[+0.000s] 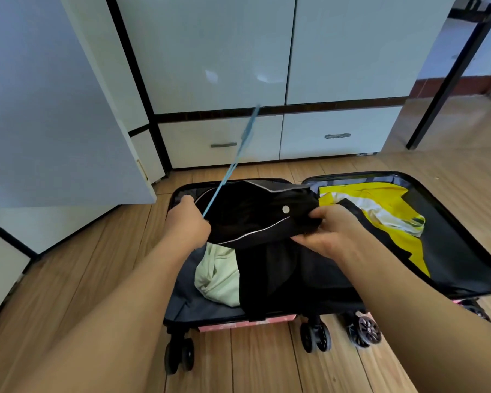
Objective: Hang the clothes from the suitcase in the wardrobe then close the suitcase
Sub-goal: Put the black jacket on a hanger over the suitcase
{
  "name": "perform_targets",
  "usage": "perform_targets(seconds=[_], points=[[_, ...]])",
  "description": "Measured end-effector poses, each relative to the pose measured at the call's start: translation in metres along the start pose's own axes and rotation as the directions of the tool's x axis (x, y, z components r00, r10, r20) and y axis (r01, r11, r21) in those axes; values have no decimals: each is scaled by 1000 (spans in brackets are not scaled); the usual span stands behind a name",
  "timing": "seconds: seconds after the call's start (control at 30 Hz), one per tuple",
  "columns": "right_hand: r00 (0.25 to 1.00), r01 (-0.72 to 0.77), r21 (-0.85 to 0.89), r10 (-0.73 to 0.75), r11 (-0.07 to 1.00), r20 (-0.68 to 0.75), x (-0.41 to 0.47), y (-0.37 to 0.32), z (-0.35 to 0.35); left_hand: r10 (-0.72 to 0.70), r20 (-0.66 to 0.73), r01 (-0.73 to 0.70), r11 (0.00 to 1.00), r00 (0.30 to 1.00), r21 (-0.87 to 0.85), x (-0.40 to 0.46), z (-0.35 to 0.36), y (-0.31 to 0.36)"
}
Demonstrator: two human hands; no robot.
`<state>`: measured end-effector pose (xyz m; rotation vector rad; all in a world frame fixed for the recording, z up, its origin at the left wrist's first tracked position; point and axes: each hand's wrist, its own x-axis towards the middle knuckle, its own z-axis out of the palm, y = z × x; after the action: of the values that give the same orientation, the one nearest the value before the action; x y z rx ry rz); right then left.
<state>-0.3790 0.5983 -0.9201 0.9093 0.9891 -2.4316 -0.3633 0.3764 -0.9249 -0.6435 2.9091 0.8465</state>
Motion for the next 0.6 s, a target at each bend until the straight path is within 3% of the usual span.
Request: perform_targets(seconds=[0.1, 0.2, 0.3, 0.4, 0.47, 0.57, 0.6], points=[[988, 33, -62, -23, 998, 151, -11, -1, 10, 95, -43, -96, 995, 995, -28, 1, -3, -2], [975, 93, -115, -67, 989, 212, -12, 2, 18, 210, -98, -226, 952, 973, -205, -4, -11, 7], [959, 122, -225, -56, 967, 278, -14, 13, 23, 358, 23, -329, 881, 934, -341, -11, -13, 19], [913, 157, -308, -19, 939, 407, -18, 23, 26, 449, 174, -391, 874, 876, -288, -12, -12, 24], [900, 157, -332, 4, 930, 436, -21, 23, 26, 415, 247, -356, 900, 876, -251, -17, -6, 28], [891, 142, -346, 32, 927, 453, -22, 16, 24, 311, 127, -319, 946, 942, 51, -16, 7, 27], [895, 151, -333, 14, 931, 446, -21, 11, 24, 272, 74, -277, 959, 959, 66, -12, 9, 23]])
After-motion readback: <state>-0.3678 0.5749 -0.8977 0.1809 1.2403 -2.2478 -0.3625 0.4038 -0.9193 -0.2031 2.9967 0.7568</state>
